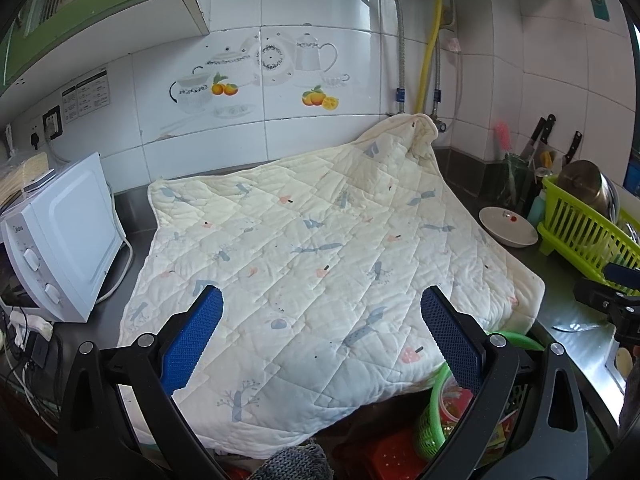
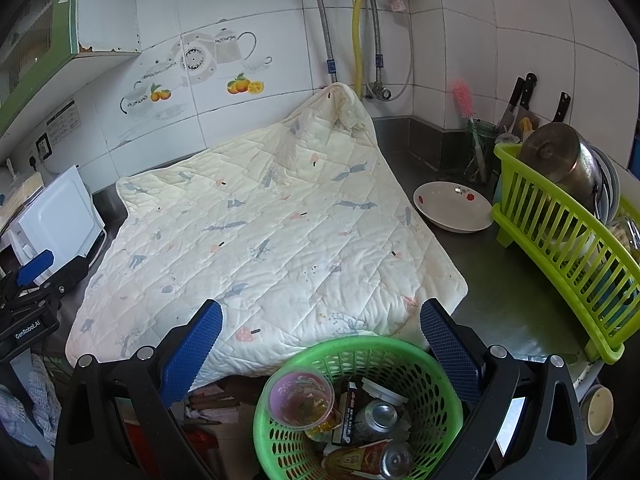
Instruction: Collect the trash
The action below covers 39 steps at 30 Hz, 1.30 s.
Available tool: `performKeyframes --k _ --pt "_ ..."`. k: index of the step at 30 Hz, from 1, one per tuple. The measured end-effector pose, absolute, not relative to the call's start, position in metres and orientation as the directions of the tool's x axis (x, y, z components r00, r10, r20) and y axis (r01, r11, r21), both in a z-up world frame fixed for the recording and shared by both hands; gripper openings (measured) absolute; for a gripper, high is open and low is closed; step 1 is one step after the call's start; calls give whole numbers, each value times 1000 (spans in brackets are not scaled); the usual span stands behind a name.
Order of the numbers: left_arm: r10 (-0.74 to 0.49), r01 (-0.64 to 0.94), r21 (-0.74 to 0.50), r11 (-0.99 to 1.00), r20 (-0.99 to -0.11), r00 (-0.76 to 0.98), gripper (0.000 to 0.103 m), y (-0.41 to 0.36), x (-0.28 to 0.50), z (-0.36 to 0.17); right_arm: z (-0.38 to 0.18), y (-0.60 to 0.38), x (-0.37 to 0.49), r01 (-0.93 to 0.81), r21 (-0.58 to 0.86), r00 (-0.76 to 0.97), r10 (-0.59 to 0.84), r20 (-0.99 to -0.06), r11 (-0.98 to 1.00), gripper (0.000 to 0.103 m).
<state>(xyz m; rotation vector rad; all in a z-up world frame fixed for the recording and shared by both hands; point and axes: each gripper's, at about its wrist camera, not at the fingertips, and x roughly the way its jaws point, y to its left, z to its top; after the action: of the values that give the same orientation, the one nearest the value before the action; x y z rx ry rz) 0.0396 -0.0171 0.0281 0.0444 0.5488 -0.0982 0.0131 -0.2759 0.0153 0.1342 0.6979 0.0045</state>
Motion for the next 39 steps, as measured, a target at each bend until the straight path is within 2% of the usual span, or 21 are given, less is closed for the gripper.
performKeyframes --k 39 --pt "-60 81 20 997 -506 860 98 -17 35 30 18 -269 14 9 125 781 71 -620 992 96"
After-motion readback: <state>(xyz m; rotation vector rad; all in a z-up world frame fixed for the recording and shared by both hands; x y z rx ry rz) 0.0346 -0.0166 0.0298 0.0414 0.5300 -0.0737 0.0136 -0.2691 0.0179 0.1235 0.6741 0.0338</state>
